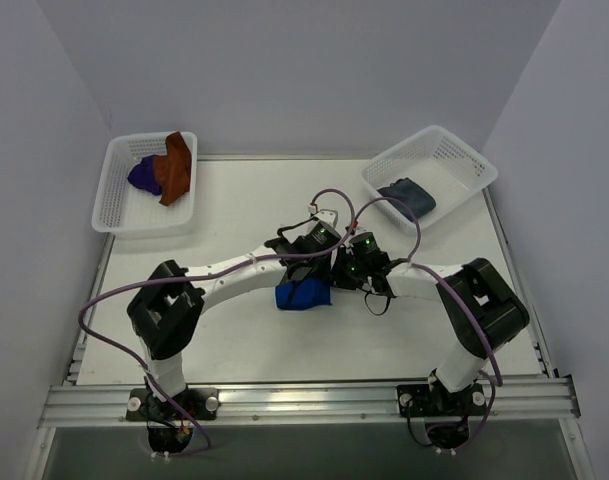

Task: Fold and stack the towels
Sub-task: Fold the towel

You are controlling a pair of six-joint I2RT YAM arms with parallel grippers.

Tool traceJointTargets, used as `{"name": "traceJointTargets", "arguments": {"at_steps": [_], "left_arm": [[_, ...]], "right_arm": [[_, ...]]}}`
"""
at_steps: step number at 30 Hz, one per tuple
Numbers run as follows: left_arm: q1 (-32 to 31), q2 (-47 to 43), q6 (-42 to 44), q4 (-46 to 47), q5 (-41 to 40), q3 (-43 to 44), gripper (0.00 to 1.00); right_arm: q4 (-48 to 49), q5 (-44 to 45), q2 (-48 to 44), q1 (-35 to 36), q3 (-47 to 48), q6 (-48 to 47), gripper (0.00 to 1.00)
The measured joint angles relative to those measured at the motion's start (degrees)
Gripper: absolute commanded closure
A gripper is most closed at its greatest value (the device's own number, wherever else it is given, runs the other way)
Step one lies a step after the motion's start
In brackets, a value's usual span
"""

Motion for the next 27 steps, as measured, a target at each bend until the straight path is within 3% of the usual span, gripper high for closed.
{"name": "traceJointTargets", "arguments": {"at_steps": [6,11,12,18,20,22,23,24,26,27], "left_arm": [[0.0,3.39,-0.61,-2.29,0.66,3.15,0.92],[0.0,4.04,-0.79,-2.69,3.13,3.61,0.64],[0.0,4.04,-0.79,-2.73,3.58,3.61,0.52],[0.09,2.89,-0.48,-3.56,5.38,2.67,0.34],[0.07,1.22,-0.31,-3.54,5.79,1.4,0.17],[0.09,-0.81,-0.26,-3.93,5.53,0.2,0.04],[0.11,-1.99,-0.26,-4.07,5.25,-0.42,0.06],[0.11,-3.54,-0.26,-4.22,5.07,-1.05,0.06],[0.11,-6.64,-0.31,-4.61,3.91,-2.19,0.06],[0.09,-8.44,-0.31,-4.94,3.17,-2.78,0.06]], "right_arm": [[-0.13,-0.22,-0.39,-0.59,-0.31,0.0,0.9],[-0.15,-0.55,-0.94,-1.38,-0.83,-0.02,0.86],[-0.17,-0.55,-1.16,-1.55,-0.98,-0.02,0.85],[-0.79,-0.44,-2.08,-2.62,-1.6,-0.17,0.84],[-1.2,-0.31,-2.29,-2.97,-1.64,-0.26,0.84],[-1.95,0.04,-2.91,-3.21,-1.84,-0.39,0.76],[-2.47,0.28,-3.43,-3.28,-1.97,-0.57,0.71],[-3.21,0.63,-4.11,-3.32,-2.1,-0.79,0.58],[-4.72,1.4,-6.19,-3.32,-2.47,-1.29,0.43],[-5.84,1.99,-7.48,-3.32,-2.6,-1.62,0.29]]}}
